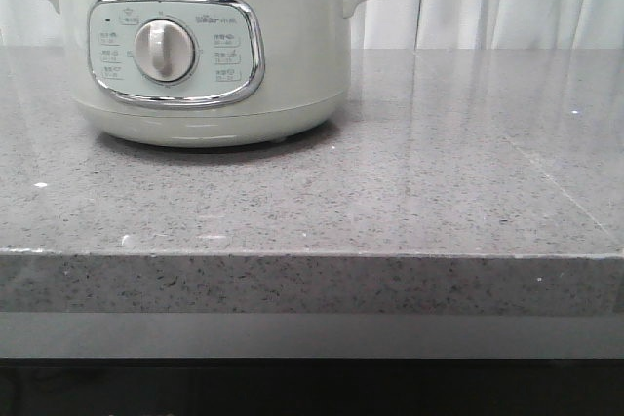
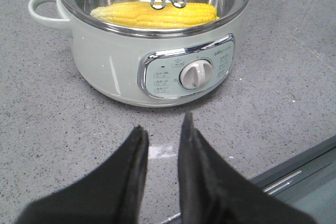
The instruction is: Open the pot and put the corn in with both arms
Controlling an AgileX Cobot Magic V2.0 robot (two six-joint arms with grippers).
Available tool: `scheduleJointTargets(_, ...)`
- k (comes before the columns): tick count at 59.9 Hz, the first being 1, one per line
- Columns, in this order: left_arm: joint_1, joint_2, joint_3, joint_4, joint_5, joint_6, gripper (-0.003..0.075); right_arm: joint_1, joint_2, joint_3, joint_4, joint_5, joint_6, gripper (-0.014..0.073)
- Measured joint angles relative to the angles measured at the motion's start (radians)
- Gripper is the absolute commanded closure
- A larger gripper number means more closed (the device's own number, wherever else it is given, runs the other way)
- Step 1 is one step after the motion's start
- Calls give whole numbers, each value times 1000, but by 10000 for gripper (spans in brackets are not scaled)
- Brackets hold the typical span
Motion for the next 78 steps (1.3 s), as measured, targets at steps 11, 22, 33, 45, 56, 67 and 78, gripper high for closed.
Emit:
scheduleJointTargets(11,0,0,0,0,0,0,736,0,0,0,0,0,0,662)
scheduleJointTargets(22,0,0,0,0,0,0,741,0,0,0,0,0,0,662)
scheduleJointTargets(33,14,-38,24,-3,-7,0,741,0,0,0,-1,2,0,662)
scheduleJointTargets(45,146,-200,176,-3,-129,0,741,0,0,0,-1,3,0,662)
scheduleJointTargets(56,291,-427,447,-12,-350,0,741,0,0,0,-1,4,0,662)
scheduleJointTargets(67,368,-597,660,-34,-470,0,741,0,0,0,-1,4,0,662)
scheduleJointTargets(78,381,-663,784,-41,-551,0,741,0,0,0,-1,4,0,662)
